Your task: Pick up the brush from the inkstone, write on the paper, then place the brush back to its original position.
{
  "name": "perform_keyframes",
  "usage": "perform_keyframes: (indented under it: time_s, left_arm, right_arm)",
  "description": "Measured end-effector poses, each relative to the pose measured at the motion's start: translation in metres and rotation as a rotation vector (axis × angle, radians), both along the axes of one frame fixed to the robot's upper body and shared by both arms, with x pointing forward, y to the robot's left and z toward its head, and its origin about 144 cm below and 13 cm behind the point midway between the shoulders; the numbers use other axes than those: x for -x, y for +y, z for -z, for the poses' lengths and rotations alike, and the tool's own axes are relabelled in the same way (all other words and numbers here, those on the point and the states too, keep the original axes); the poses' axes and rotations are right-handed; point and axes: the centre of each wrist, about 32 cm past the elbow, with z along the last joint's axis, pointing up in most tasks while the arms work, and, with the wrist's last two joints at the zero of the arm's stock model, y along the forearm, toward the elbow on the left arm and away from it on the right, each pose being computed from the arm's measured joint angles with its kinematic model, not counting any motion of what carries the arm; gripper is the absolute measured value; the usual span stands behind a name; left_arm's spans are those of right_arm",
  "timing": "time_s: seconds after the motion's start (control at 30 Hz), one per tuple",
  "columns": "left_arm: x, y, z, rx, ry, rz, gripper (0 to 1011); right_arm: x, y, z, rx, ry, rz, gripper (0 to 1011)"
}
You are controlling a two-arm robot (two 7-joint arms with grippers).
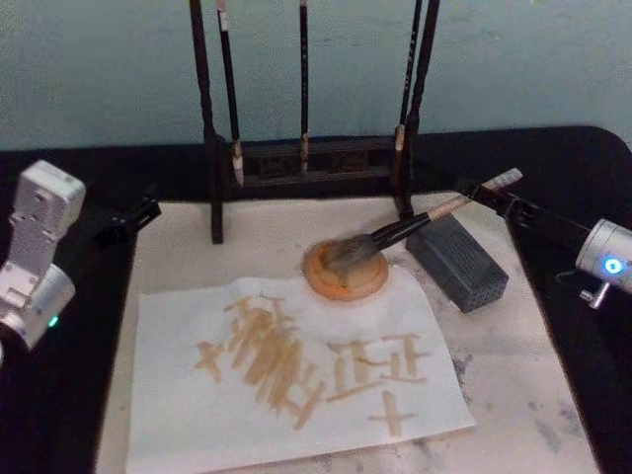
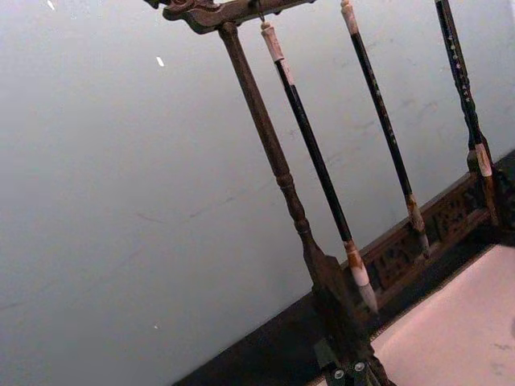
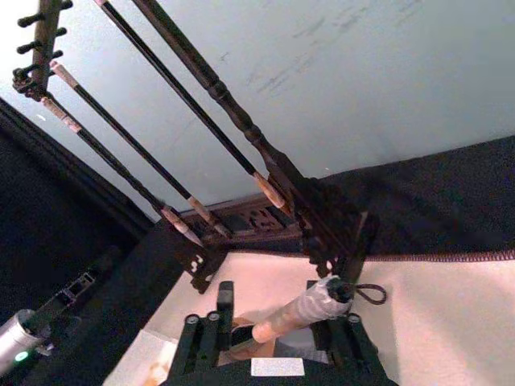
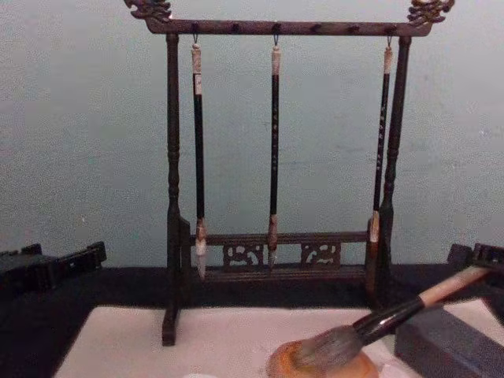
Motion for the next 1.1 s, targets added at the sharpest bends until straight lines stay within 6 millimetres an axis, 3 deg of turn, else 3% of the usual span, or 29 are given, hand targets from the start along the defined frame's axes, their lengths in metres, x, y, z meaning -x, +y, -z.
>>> perform_keyframes:
  time_s: [0.2,0.5,1.1]
  left_arm:
    - [0.000,0.000,0.000,0.000,0.000,0.000,1002]
    - [0.000,0.000,0.000,0.000,0.000,0.000,1002]
    - [0.000,0.000,0.000,0.000,0.000,0.000,1002]
  right_arm:
    - [0.002,-0.002,-0.003,0.019,-0.010,0.005,778]
    - [0.004,-0.004,-0.009,0.069,-0.024,0.009,1006]
    - [0.013,-0.013,-0.015,0.146,-0.022,0.043,1008]
